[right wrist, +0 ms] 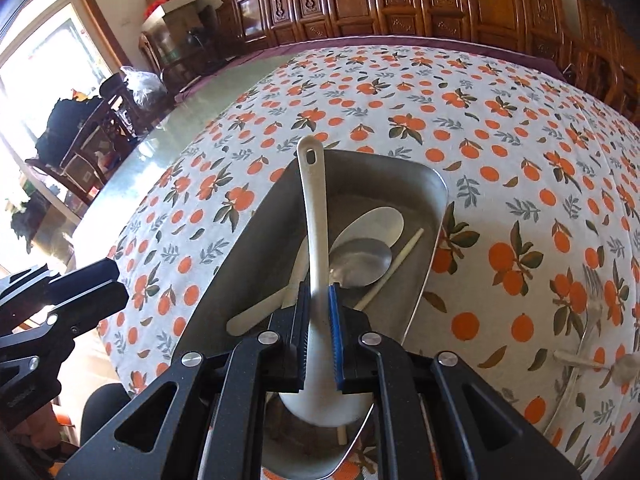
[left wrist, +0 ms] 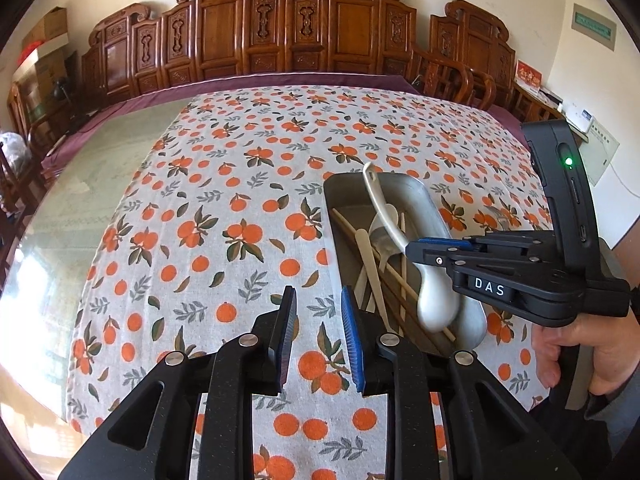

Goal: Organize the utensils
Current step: 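Lower the white ceramic spoon into the tray and open the right tool, then move the open right tool to the metal spoon and grasp its handle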

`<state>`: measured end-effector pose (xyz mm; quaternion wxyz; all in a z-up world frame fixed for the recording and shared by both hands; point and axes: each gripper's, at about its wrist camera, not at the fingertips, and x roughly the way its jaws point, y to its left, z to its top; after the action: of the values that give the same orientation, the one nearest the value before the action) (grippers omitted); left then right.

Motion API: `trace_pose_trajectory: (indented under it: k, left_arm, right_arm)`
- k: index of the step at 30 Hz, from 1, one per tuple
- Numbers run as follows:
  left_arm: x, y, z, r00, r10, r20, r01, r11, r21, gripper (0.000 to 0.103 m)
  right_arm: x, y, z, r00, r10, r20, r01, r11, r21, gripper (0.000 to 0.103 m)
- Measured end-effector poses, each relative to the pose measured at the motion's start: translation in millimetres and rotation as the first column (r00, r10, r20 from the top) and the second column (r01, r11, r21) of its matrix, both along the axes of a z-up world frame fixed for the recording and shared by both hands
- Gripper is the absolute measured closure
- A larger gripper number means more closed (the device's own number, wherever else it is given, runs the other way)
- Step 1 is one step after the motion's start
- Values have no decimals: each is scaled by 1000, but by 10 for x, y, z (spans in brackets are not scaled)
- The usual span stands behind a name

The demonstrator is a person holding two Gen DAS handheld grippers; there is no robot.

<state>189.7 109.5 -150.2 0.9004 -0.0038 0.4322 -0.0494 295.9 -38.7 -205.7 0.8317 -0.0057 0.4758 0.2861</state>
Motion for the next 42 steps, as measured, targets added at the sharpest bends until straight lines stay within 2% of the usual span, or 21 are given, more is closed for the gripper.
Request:
trace_pose_trajectory:
  k: [7, 12, 18, 22, 26, 33, 38, 42]
  left_arm:
    - [-36, -89, 44, 1000, -17, 13, 17, 1000, 1, 77]
    - [-49, -213, 95, 999, -31, 19, 31, 1000, -3, 73]
    - [-33, -439, 163, 998, -46, 36, 46, 999, -2, 36]
    - [-14, -636, 188, 997, -61, 50, 61, 998, -12, 25]
    - [6, -839, 167, 996, -77, 54, 79, 996, -29, 21]
    - [71, -1175, 85, 992, -123, 38, 125, 992, -35, 20]
    - [85, -1329, 48, 989, -144, 29, 145, 989, -42, 20]
    - [77, -1403, 13, 988, -151, 21, 152, 987, -54, 20]
  right_arm:
    - [-65, -181, 189, 998, 21, 57, -23, 999, 24, 89]
    - [-182, -501, 364, 991, 52, 126, -51, 999, -14, 89]
    - [-220, -1106, 472, 985, 26, 173, -16, 998, -60, 89]
    - [-208, -1507, 448, 983, 0, 183, 19, 994, -104, 89]
    - [-180, -1892, 348, 983, -20, 183, 51, 985, -167, 85]
    - [-68, -2329, 109, 986, -54, 160, 91, 968, -233, 76]
    - [68, -2539, -103, 987, -114, 115, 137, 965, -222, 68]
    - [132, -2629, -240, 986, -148, 78, 160, 967, -200, 68]
